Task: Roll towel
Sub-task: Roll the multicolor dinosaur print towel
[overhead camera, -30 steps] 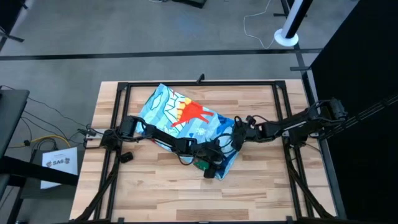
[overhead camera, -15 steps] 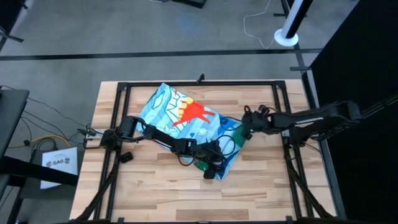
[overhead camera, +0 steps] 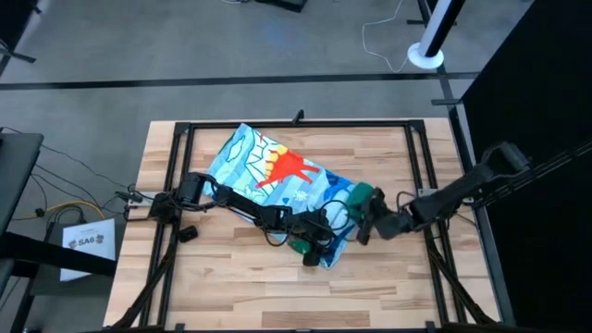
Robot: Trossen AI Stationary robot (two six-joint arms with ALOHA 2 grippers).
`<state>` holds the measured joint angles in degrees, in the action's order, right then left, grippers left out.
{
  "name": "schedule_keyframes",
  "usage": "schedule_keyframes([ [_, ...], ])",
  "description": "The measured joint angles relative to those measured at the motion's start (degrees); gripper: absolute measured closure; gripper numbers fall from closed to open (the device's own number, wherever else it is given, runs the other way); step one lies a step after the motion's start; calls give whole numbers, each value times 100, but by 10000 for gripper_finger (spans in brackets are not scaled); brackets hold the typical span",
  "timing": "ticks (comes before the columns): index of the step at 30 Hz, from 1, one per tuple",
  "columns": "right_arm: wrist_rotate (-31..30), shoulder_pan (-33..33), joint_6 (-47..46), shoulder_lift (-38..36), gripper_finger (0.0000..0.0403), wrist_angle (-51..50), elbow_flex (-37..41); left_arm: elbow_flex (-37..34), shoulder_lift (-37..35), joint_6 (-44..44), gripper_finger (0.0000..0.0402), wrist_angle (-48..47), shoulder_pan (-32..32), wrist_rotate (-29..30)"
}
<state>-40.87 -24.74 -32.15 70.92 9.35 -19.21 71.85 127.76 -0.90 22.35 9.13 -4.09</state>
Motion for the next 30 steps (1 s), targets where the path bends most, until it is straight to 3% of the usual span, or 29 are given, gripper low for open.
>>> schedule_keyframes([
  [7, -357, -258, 385, 1346, 270, 1577, 73, 0, -26, -32, 190, 60, -31, 27],
  [14, -449, -182, -137, 2102, 270, 1756, 50, 103, -24, -117, 189, 92, -89, -212],
  [21, -436, -195, -196, 2294, 270, 1815, 42, 501, -228, 618, 189, -607, -205, -435],
  [26, -397, -234, -198, 2297, 270, 1802, 49, 673, -595, 1447, 189, -865, -680, -515],
  [30, -377, -250, -194, 2299, 270, 1857, 51, 671, -532, 1492, 189, -778, -1283, -1210],
])
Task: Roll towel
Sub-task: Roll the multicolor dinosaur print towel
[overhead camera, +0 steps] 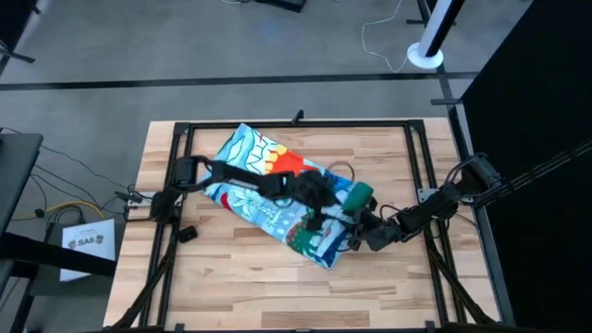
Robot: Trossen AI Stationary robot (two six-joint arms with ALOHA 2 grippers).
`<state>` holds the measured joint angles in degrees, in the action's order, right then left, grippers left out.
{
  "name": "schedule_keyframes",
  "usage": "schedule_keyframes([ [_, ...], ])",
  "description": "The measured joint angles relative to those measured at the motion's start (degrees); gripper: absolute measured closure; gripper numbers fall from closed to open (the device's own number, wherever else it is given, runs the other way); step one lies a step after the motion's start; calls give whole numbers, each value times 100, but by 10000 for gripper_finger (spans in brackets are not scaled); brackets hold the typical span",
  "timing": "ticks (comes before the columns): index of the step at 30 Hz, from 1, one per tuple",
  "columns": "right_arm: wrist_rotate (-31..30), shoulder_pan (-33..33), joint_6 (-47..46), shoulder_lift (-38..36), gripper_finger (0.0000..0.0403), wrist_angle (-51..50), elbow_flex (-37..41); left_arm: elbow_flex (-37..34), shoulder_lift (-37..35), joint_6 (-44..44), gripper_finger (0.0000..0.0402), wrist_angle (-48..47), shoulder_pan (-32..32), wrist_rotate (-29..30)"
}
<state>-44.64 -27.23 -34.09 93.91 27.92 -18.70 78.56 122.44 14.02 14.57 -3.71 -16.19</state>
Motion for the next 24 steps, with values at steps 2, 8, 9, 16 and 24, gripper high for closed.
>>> schedule_keyframes([
  [2, 21, -3, 0, 0, 270, 5, 2, 2, 165, 10, 189, 203, -207, -179],
  [8, 80, -6, 2, 2, 270, 74, 7, 2, 742, 245, 189, 614, -172, -291],
  [9, 92, -6, 2, 2, 270, 80, 7, 2, 748, 255, 189, 610, -164, -316],
  [16, 120, -5, 0, 4, 270, 96, 7, 9, 779, 436, 189, 611, -162, -609],
  [24, 124, -5, -40, 5, 270, 104, 7, 143, 701, 695, 189, 483, -160, -665],
])
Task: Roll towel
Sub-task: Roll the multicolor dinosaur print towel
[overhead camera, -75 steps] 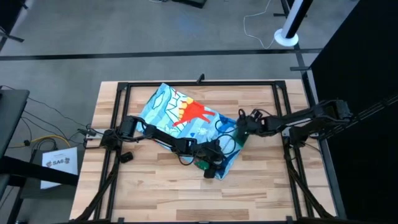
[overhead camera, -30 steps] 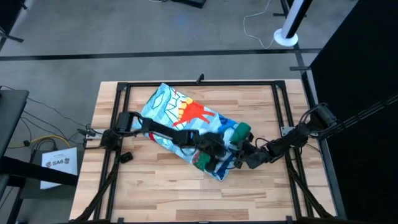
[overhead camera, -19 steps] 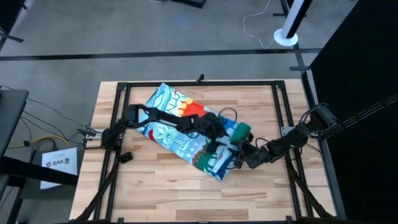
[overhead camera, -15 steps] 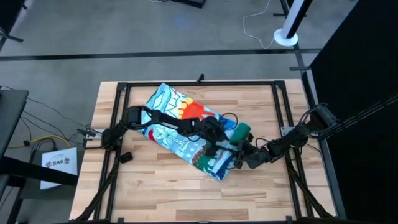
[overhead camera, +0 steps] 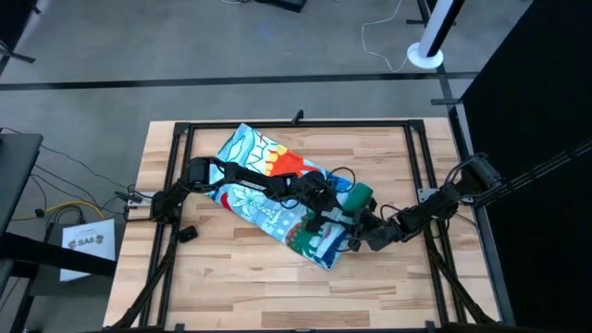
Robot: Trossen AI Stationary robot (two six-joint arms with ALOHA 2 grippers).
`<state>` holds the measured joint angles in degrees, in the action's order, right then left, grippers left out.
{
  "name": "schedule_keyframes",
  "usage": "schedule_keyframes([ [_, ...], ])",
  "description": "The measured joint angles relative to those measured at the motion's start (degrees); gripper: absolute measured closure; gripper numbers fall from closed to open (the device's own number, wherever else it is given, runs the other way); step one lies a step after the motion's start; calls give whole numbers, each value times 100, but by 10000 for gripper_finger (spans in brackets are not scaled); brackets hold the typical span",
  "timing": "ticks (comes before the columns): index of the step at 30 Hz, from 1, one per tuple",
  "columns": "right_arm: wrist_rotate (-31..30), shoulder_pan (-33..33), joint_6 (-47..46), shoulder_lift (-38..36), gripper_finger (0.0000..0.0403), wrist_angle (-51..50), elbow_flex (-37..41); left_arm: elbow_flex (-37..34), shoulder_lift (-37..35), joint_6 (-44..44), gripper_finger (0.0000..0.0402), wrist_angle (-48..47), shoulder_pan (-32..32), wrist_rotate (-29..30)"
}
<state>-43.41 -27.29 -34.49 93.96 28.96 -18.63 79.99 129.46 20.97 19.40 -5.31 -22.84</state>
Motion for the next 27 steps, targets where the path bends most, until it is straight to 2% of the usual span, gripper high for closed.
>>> schedule_keyframes([
  [7, 104, 0, -6, -1, 270, 17, 0, 871, 19, 275, 189, -1645, 28, 74],
  [9, 110, 0, -6, -1, 270, 17, 0, 914, 19, 395, 189, -1778, 53, 359],
  [12, 119, 0, -8, -1, 270, 14, 0, 950, 27, 436, 184, -2031, 58, 467],
  [17, 122, 0, -13, -1, 270, 10, 0, 976, 30, 452, 153, -2275, 48, 478],
  [23, 123, 0, -17, -1, 270, 8, 0, 976, 30, 427, 107, -2113, 65, 470],
  [27, 124, 0, -14, -1, 270, 6, 0, 976, 30, 715, 94, -2018, 154, 413],
])
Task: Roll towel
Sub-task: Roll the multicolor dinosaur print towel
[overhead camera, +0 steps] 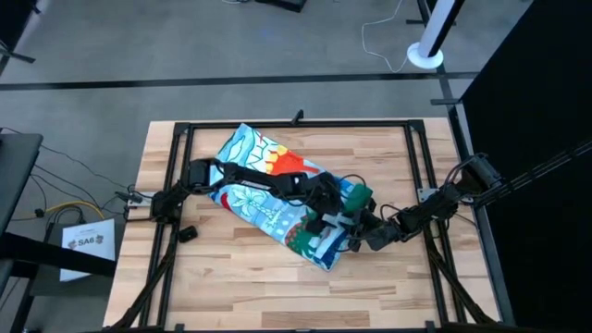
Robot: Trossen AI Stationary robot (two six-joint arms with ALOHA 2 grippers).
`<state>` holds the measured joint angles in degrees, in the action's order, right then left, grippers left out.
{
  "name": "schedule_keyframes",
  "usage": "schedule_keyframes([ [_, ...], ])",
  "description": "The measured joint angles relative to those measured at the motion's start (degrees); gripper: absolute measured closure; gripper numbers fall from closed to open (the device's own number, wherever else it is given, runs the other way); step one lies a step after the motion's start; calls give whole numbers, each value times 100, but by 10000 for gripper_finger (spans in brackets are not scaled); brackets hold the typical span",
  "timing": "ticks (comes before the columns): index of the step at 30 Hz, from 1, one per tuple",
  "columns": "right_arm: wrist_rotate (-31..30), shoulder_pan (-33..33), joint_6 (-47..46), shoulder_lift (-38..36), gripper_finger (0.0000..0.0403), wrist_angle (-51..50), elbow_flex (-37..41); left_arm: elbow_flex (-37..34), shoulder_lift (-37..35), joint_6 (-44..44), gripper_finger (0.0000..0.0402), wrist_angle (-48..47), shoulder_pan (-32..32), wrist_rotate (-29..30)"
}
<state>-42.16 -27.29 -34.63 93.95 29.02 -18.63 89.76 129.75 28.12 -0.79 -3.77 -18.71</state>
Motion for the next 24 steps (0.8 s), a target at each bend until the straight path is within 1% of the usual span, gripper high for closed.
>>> schedule_keyframes([
  [4, 1, 0, 0, 2, 270, -2, 0, 0, 0, 220, 94, 241, 70, -45],
  [7, 18, 0, -17, 4, 270, -4, 1, 11, 132, 244, 94, 343, 52, -60],
  [14, 49, 0, 4, 4, 270, 4, -4, 21, 324, 208, 95, 321, 1, -71],
  [21, 123, 7, 15, -162, 270, -72, -2, 26, 339, -78, 95, 152, -39, -63],
  [24, 214, 4, 91, -373, 270, -188, 7, 25, 341, -268, 95, 40, -39, -49],
])
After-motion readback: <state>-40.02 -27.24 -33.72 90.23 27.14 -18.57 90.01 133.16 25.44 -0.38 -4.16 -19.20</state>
